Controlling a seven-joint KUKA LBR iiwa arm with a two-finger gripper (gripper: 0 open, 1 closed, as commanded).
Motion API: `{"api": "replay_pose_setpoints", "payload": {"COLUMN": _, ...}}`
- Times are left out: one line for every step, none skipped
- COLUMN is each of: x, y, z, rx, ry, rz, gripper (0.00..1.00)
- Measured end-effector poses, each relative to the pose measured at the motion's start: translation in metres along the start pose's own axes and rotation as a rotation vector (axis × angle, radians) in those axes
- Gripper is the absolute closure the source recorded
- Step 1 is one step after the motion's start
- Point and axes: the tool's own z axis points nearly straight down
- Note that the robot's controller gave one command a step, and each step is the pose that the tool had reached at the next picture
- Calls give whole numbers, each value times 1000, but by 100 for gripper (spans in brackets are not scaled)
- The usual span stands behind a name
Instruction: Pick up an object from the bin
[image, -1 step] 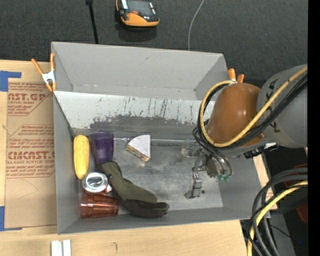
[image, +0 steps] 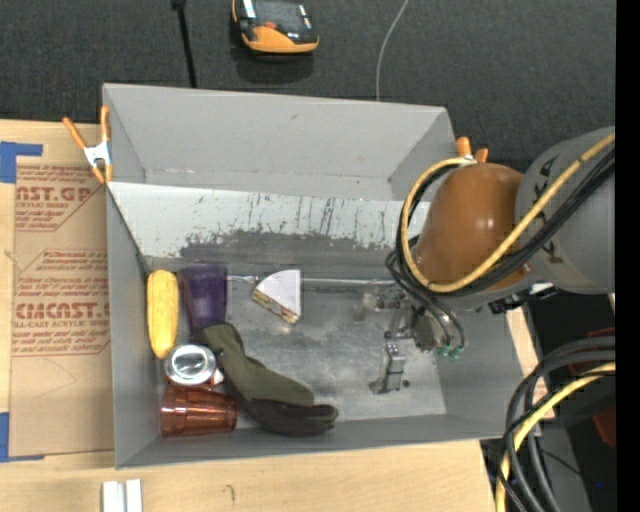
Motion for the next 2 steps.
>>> {"api": "replay_pose_setpoints", "payload": {"x": -6, "y": 52, "z": 55, "rx": 0, "ry": -7, "rz": -39, "gripper": 0}}
{"api": "replay_pose_setpoints", "payload": {"x": 12, "y": 114, "z": 80, "rx": 0, "ry": -2, "rz": -47, "gripper": 0}}
